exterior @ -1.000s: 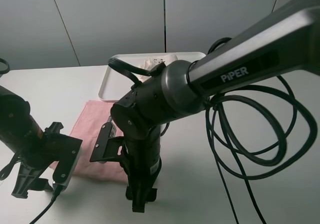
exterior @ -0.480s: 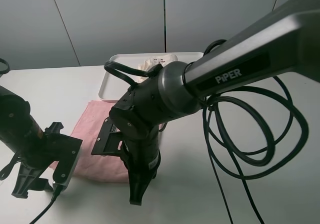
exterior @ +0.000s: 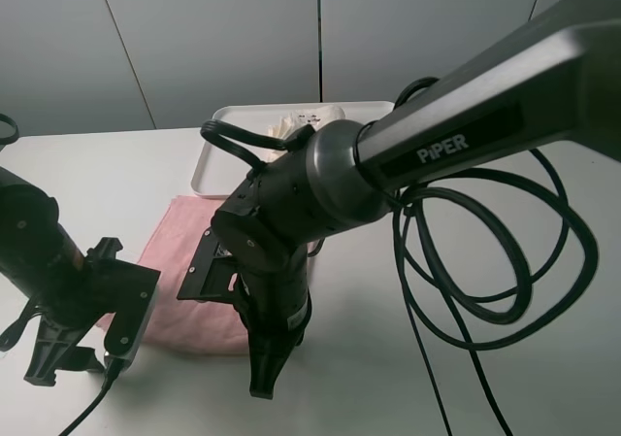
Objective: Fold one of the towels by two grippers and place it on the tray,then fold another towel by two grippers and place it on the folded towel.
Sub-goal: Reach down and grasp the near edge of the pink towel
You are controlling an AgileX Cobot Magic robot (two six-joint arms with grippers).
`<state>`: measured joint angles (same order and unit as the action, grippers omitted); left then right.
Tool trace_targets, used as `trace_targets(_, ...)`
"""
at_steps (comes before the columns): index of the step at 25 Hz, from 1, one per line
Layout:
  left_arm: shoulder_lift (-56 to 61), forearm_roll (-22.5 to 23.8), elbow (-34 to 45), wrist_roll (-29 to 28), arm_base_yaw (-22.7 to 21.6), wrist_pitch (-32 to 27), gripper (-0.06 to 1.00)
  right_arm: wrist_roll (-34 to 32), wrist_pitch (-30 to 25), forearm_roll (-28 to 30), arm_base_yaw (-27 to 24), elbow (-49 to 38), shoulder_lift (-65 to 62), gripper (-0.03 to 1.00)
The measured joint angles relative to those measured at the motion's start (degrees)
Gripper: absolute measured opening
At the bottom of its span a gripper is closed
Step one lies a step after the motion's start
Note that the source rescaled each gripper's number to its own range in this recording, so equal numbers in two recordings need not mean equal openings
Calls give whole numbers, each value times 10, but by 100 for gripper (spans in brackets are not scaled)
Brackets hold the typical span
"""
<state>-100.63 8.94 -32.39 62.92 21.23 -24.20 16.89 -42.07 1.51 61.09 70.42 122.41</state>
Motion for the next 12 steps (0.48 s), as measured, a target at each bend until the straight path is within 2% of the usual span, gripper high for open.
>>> trace_targets(5,0,0,0,-35,0,5,96,0,-1,1,0,0,0,2)
trace_targets(7,0,0,0,-38,0,6,92,0,-1,1,0,0,0,2)
trace_targets(9,0,0,0,-41,0,9,80,0,-1,1,0,0,0,2)
trace_targets(12,0,7,0,-41,0,14,52,0,-2,1,0,0,0,2)
